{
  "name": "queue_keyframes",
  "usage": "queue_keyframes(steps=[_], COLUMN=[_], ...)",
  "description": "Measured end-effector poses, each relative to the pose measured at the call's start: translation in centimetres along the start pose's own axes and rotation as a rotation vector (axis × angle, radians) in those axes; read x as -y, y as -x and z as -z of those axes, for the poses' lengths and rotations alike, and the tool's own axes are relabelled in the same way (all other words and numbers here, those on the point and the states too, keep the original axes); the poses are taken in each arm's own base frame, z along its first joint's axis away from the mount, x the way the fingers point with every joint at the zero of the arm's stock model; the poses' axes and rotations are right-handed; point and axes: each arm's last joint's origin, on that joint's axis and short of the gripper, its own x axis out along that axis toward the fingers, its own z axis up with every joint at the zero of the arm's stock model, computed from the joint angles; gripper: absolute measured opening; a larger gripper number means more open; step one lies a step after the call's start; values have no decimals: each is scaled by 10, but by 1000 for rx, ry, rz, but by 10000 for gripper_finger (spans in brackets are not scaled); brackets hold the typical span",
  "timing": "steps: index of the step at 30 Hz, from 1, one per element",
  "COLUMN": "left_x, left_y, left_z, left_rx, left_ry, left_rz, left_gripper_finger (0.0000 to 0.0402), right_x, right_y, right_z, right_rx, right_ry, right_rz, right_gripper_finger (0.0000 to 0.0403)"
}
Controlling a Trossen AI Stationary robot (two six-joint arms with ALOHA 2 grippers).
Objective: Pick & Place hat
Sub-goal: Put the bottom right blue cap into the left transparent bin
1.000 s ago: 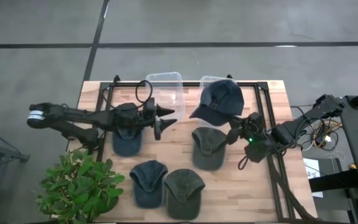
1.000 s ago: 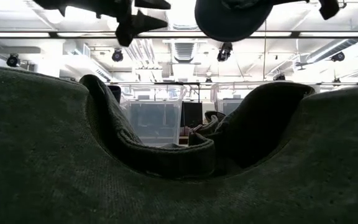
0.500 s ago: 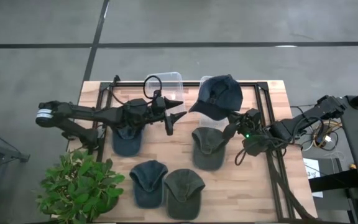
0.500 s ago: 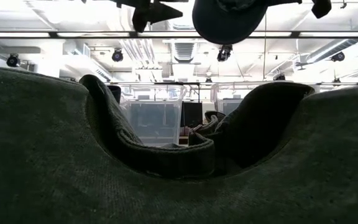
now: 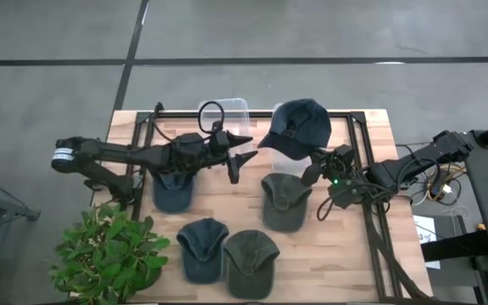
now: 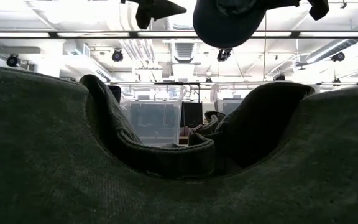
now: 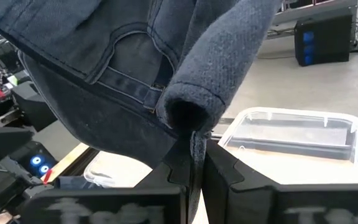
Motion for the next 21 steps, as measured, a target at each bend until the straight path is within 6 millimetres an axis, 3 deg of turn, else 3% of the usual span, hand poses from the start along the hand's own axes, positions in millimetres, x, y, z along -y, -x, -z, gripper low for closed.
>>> queue_keyframes(steps=[13,21], left_x=[1,1], left_y=[-2,-2], left_z=[-3,-7], left_rx=[7,19], left_ry=[1,5], left_rz=[1,2], left_gripper_finger=[218,218], right_x=[-2,-21], right_y=[-2,-12], right_z=[-1,13], right_rx=[-4,-15], right_ry=[-23,25], right_rz=[-8,-32], right_gripper_finger=[13,13])
